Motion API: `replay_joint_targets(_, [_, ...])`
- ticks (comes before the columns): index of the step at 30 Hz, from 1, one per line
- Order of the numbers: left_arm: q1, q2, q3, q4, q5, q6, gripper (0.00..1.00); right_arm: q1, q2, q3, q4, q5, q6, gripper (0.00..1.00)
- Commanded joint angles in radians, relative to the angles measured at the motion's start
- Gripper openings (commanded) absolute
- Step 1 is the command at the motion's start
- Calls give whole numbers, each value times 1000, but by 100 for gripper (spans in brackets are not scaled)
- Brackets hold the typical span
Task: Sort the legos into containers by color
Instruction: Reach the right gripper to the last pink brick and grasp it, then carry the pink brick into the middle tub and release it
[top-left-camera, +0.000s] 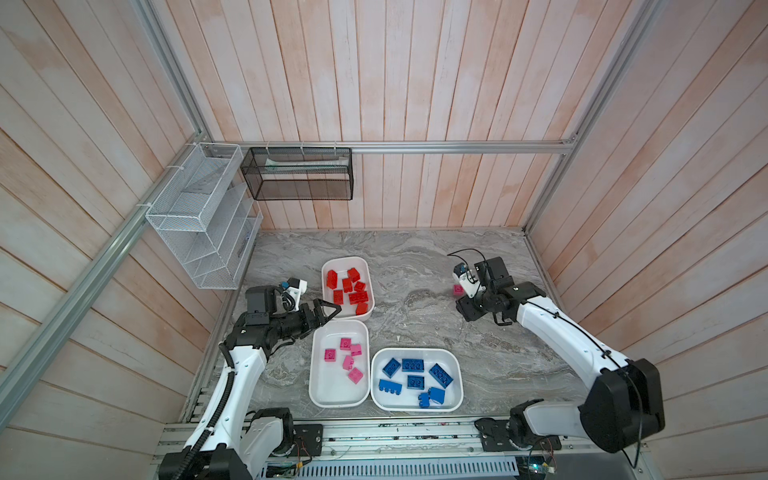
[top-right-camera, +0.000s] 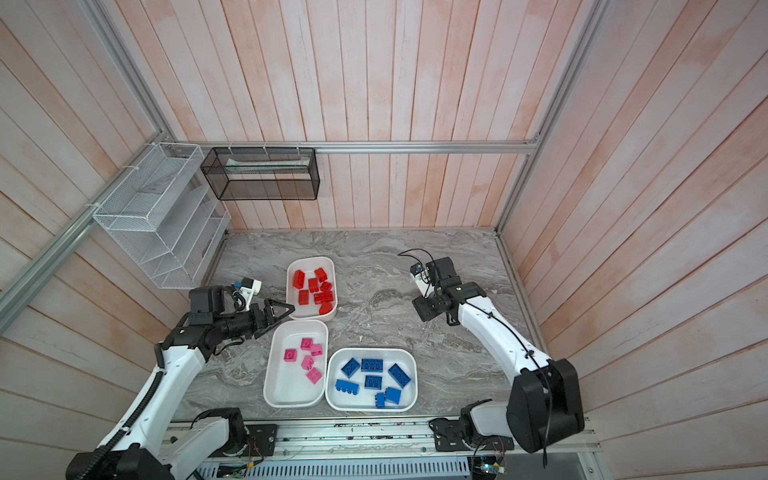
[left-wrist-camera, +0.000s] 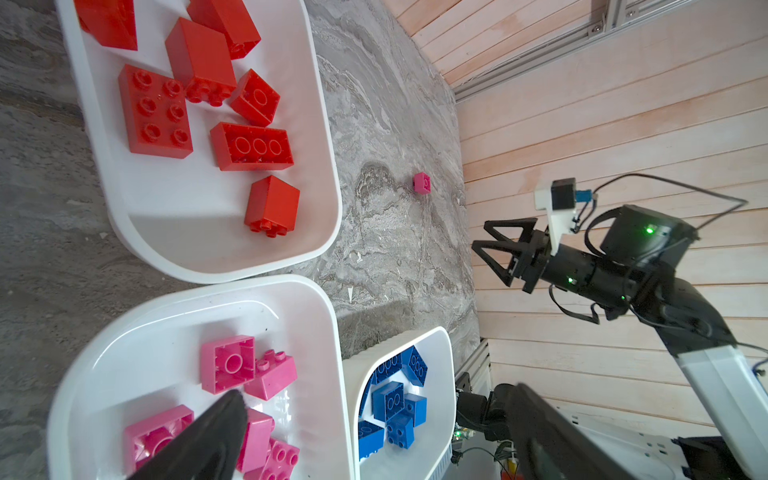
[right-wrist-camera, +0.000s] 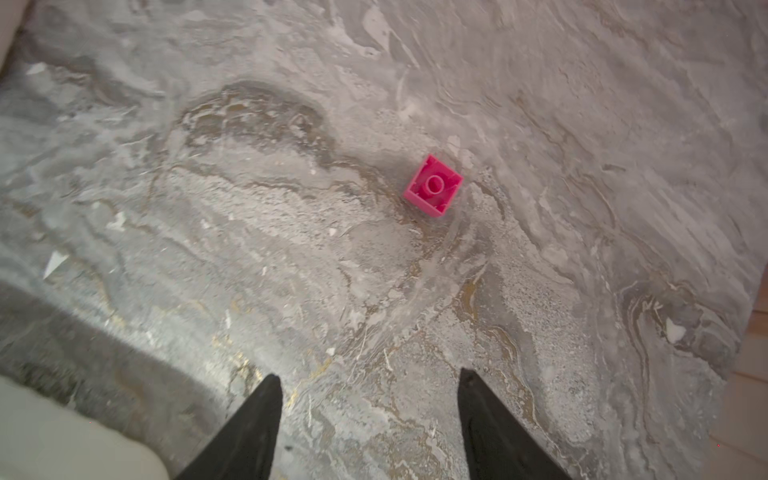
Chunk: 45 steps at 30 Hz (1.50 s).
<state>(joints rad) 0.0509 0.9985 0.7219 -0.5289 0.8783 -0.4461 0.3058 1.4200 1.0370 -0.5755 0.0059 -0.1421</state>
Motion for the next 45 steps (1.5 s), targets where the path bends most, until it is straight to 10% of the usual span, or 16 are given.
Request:
replay_joint_targets(1, [-7,-1,20,29,-1,-7,100,-39,71,38,121,-18,192,67])
replay_joint_targets(22, [-10,-9,18,18,-3,3,100,-56,530,249,209,65,407,46])
replay_joint_targets(28, [-9,-11,10,15,-7,7,100,-57,538,254,197,71,390,29])
replay_joint_targets(45, [-10,-17,17,6,-7,18,100,29,335,227,101,29,293,29])
